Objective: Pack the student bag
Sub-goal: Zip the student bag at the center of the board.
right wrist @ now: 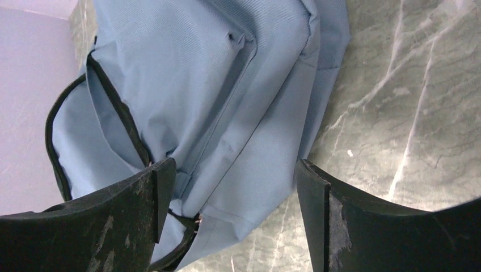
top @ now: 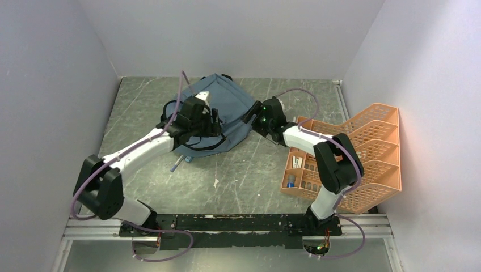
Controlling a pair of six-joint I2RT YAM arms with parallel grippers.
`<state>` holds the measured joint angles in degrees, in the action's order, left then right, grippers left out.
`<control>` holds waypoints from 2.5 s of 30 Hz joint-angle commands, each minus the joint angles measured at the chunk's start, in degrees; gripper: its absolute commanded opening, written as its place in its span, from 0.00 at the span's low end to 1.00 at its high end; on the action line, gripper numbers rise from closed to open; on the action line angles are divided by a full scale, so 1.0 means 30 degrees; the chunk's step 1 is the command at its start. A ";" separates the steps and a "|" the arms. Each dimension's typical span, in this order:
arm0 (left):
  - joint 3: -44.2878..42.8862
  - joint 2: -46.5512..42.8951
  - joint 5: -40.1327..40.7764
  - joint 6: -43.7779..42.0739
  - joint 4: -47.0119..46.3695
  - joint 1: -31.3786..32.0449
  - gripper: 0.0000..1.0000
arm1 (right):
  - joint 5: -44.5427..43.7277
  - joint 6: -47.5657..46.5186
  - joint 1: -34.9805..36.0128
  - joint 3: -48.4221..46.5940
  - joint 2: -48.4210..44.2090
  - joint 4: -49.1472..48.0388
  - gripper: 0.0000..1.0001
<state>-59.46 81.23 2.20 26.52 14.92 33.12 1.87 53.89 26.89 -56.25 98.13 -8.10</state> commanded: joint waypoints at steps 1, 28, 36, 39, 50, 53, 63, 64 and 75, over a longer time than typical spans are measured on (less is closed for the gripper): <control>-0.1367 0.1583 0.1715 0.1298 -0.0515 0.0850 0.66 | 0.0304 0.0249 -0.0284 -0.1139 0.1216 -0.0191 0.81; -0.2738 0.6031 0.3737 0.3609 -0.0471 0.1715 0.61 | 0.1369 -0.1250 -0.0367 -0.2562 0.4191 -0.0586 0.50; -0.3085 0.6522 0.3736 0.3809 -0.0505 0.1986 0.56 | 0.1619 -0.1264 -0.0381 -0.2593 0.4252 -0.0640 0.49; -0.3056 0.6601 0.3693 0.3875 -0.0684 0.2100 0.52 | 0.1690 -0.1267 -0.0381 -0.2579 0.4249 -0.0670 0.49; -0.3596 0.7305 0.4161 0.3540 -0.0505 0.2171 0.36 | 0.1692 -0.1438 -0.0381 -0.2635 0.4141 -0.0526 0.48; -0.3723 0.7255 0.4214 0.3415 -0.0376 0.2170 0.25 | 0.1677 -0.1469 -0.0379 -0.2637 0.4114 -0.0498 0.48; -0.3210 0.5834 0.4230 0.3220 -0.0049 0.2171 0.05 | 0.1357 -0.1686 -0.0538 -0.2740 0.4104 -0.0269 0.47; -0.3075 0.5616 0.4286 0.3195 0.0012 0.2171 0.05 | 0.1294 -0.1719 -0.0602 -0.2727 0.4049 -0.0221 0.46; -0.0957 0.3085 0.4572 0.2429 0.0673 0.2170 0.05 | 0.1212 -0.2126 -0.1470 -0.2384 0.3747 -0.0487 0.00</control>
<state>-64.49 93.95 14.35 35.77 15.97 39.33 6.00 48.64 24.34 -63.94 110.13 -8.21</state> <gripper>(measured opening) 0.068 0.101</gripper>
